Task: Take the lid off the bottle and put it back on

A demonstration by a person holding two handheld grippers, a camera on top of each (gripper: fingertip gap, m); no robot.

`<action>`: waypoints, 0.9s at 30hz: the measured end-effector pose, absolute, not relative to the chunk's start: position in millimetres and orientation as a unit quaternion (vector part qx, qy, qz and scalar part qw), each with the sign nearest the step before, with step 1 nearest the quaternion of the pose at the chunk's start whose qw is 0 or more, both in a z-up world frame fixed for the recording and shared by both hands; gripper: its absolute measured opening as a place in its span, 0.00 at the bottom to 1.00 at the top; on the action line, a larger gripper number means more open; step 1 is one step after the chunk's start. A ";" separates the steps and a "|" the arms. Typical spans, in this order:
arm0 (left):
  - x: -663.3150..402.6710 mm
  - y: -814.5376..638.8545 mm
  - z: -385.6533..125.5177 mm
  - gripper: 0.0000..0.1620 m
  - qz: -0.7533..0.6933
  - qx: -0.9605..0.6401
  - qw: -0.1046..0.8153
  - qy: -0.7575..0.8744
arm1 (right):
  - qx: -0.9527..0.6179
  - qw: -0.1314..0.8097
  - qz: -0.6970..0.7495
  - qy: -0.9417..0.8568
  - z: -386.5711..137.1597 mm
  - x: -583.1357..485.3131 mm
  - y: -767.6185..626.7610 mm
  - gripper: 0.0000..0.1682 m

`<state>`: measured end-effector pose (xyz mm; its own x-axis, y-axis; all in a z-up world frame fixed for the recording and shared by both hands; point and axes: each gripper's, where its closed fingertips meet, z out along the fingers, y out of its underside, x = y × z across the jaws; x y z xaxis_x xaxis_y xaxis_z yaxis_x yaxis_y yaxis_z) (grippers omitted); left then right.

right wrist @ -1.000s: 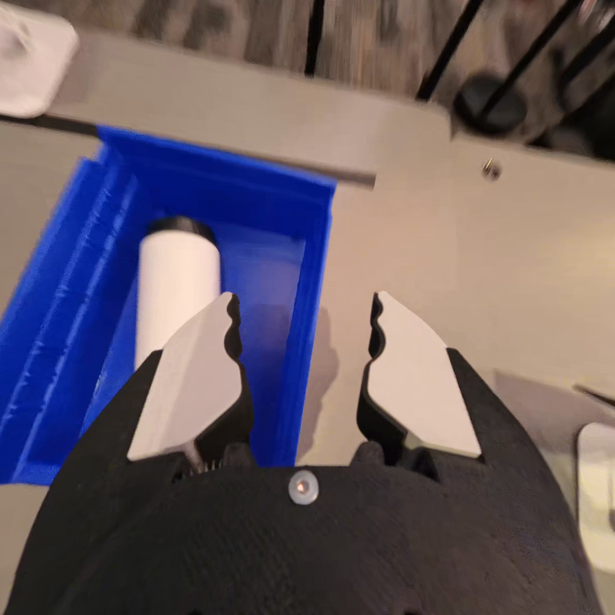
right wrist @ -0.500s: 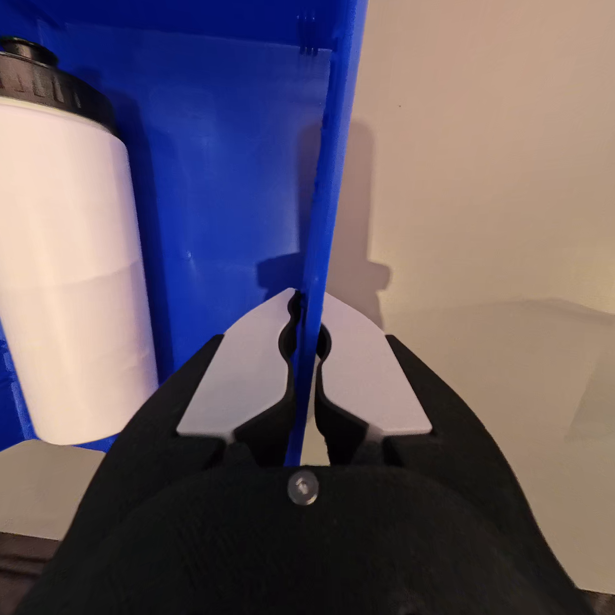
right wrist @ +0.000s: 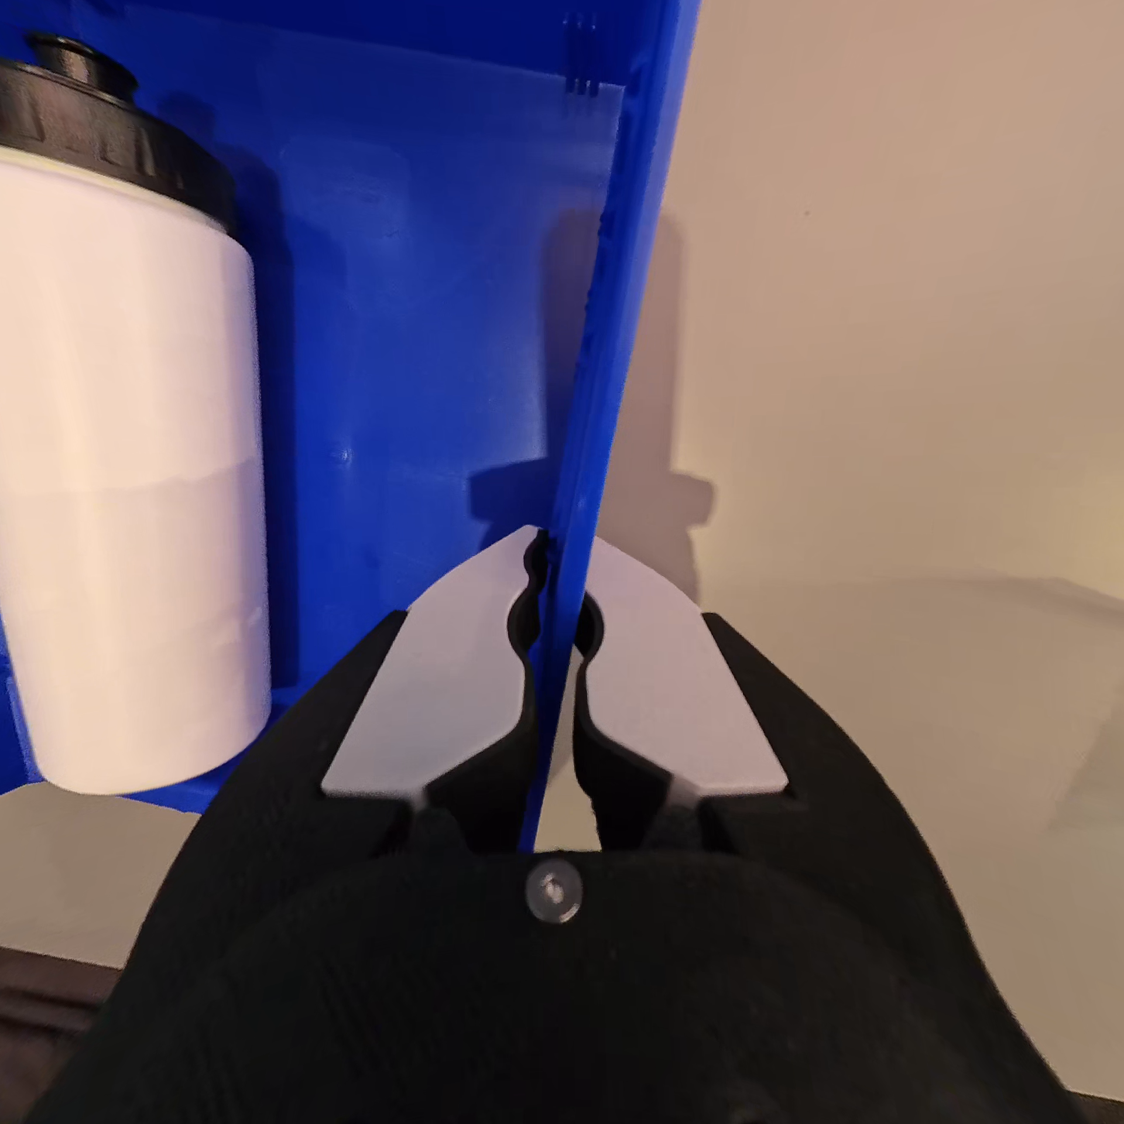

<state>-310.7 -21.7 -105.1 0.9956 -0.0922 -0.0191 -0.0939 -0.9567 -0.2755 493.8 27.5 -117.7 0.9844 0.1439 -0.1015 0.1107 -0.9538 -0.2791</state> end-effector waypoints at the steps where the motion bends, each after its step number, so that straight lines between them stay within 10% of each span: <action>1: -301.5 -22.0 -105.6 0.07 -0.036 -0.990 0.134 0.041 | -0.987 0.135 0.064 -0.064 -117.6 489.5 27.4 0.05; 27: -164.6 -22.8 -112.0 0.19 0.085 -0.975 0.049 0.199 | -0.983 0.086 0.039 -0.155 -123.9 330.3 7.7 0.08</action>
<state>-164.6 -22.8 -112.0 0.9061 -0.3807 -0.1845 -0.3973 -0.9156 -0.0621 330.3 7.7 -123.9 0.9489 0.3119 -0.0491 0.2986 -0.9370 -0.1814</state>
